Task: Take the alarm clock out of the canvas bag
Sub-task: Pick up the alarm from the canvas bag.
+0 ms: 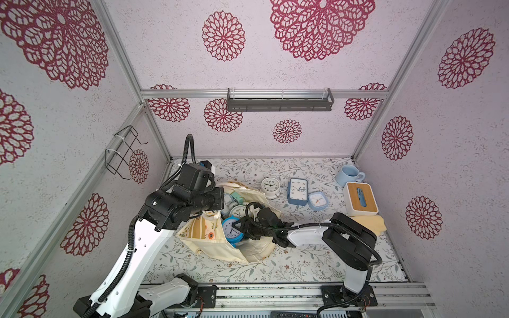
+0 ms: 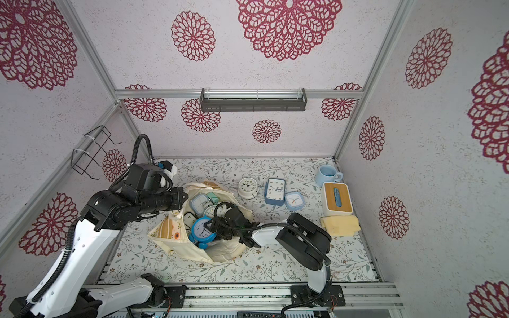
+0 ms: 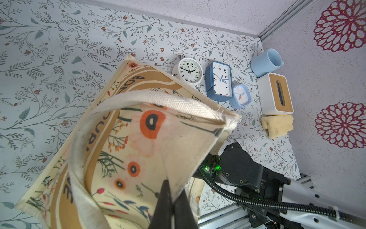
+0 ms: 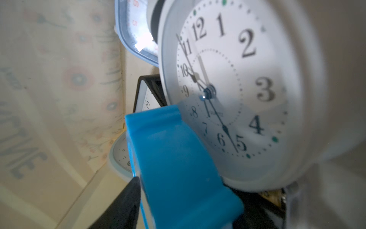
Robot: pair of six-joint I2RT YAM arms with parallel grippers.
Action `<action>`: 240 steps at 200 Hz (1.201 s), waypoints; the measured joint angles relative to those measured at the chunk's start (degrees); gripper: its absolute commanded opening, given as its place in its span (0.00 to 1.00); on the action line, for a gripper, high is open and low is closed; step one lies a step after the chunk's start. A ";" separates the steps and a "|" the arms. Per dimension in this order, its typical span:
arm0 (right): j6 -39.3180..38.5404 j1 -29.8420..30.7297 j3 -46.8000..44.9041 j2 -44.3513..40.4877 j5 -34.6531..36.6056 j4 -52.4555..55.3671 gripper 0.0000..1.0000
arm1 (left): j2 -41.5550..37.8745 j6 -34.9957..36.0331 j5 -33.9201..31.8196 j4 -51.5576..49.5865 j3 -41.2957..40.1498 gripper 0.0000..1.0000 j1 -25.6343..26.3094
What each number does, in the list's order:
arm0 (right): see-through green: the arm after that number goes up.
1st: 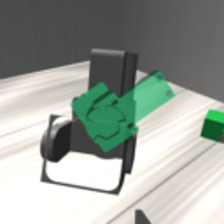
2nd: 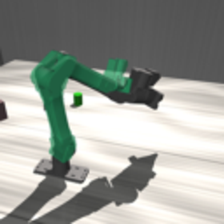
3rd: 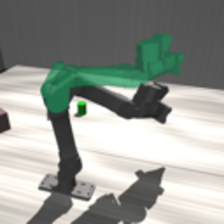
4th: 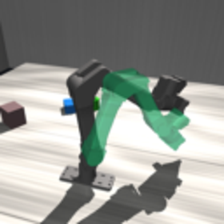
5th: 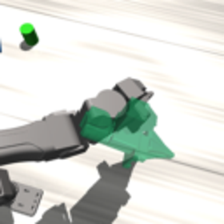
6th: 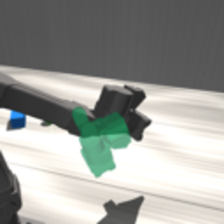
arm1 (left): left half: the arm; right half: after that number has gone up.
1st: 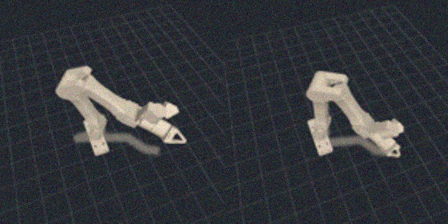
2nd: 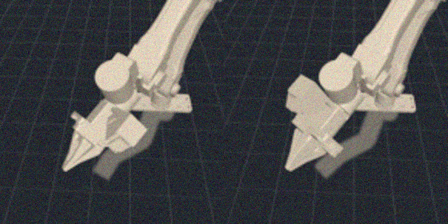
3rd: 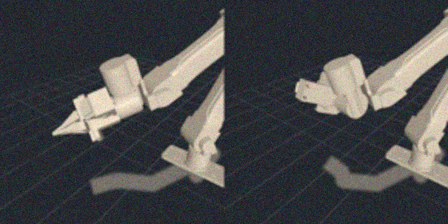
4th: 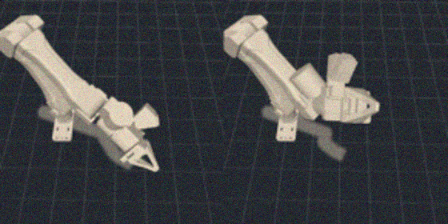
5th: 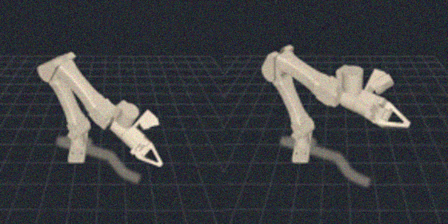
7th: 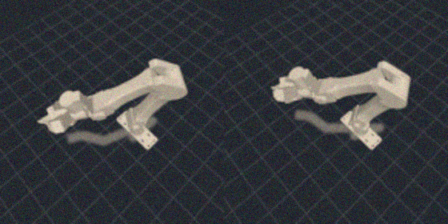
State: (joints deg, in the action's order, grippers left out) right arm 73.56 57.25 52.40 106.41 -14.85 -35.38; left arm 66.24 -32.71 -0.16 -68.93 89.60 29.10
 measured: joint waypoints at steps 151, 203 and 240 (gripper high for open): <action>-28.06 2.10 8.92 -30.29 6.86 37.13 0.26 | -3.34 10.05 -1.81 -2.08 0.00 0.00 0.00; -43.10 -4.76 19.28 -46.88 7.87 56.50 0.25 | -4.15 9.99 -6.62 -1.46 0.00 0.00 -6.03; -45.48 -14.86 20.44 -53.33 14.01 60.87 0.25 | -4.15 8.13 -6.34 -0.15 -0.35 0.00 -7.89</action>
State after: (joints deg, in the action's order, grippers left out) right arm 28.08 42.39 72.84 53.08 -0.84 25.50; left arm 62.08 -24.58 -6.50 -69.08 89.25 21.21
